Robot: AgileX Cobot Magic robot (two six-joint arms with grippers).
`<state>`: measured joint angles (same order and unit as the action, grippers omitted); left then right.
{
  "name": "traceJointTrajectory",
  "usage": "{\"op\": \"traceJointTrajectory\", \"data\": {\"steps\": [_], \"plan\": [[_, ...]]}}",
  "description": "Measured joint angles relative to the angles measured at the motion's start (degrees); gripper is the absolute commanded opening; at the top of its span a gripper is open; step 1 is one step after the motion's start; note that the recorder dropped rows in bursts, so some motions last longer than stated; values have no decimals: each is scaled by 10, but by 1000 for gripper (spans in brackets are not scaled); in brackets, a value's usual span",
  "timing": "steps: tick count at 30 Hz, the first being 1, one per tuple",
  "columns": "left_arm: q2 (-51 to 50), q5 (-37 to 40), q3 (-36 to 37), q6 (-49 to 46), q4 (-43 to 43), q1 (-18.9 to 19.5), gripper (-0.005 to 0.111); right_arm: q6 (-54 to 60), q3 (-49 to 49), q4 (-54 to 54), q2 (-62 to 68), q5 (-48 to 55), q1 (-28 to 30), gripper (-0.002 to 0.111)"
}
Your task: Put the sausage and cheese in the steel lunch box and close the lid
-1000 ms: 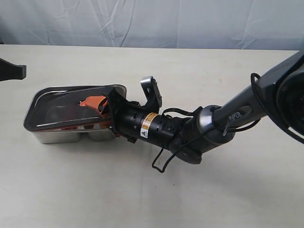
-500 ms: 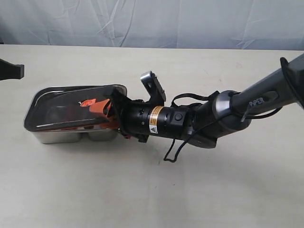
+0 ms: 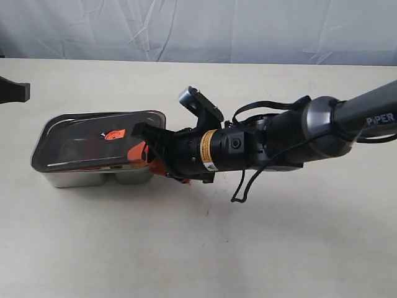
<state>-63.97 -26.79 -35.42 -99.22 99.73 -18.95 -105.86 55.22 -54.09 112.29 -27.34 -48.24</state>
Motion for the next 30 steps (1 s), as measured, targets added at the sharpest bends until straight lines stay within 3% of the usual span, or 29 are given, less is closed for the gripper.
{"op": "traceJointTrajectory", "data": {"steps": [9,30], "plan": [[0,0,0,0,0,0,0,-93,0,-99,-24,87,0,11],[0,9,0,-2,0,0,0,-98,0,-70,-35,126,0,6]]}}
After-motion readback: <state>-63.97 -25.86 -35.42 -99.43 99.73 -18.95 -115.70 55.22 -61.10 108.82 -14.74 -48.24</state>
